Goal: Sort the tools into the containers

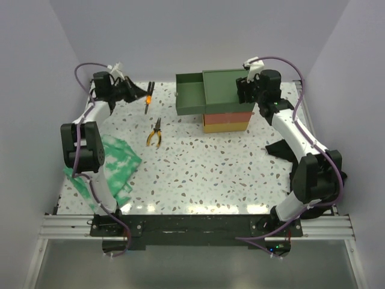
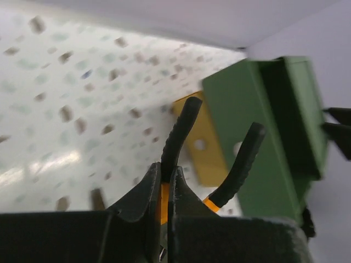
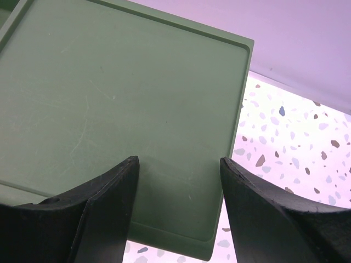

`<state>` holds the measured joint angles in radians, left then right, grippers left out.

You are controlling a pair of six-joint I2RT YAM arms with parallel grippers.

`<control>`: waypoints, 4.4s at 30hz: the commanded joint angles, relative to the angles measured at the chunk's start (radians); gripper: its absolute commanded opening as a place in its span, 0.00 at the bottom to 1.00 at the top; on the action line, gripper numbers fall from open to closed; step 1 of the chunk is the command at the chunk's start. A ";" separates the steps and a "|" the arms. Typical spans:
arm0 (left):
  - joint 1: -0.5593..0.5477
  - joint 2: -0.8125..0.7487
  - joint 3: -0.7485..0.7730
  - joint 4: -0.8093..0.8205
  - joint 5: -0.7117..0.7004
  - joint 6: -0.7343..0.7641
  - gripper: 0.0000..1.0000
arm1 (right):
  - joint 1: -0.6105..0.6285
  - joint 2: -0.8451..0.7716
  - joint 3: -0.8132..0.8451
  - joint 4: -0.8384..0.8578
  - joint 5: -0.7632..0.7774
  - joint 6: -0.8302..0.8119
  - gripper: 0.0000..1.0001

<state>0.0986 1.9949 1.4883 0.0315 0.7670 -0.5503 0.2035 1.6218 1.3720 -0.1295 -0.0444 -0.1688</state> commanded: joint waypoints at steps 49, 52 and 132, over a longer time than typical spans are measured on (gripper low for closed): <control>-0.142 -0.189 -0.049 -0.157 -0.153 0.494 0.59 | -0.001 0.030 -0.114 -0.228 0.009 -0.041 0.66; -0.148 -0.223 -0.135 -0.221 -0.265 0.617 0.59 | -0.001 0.039 -0.110 -0.229 0.008 -0.040 0.66; -0.276 -0.055 0.177 0.397 0.163 -0.151 0.00 | -0.001 0.050 -0.102 -0.232 -0.014 -0.043 0.66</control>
<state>-0.1158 1.8885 1.5829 0.4107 0.8986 -0.6697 0.2035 1.6035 1.3331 -0.0875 -0.0513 -0.1768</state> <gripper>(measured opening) 0.068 0.662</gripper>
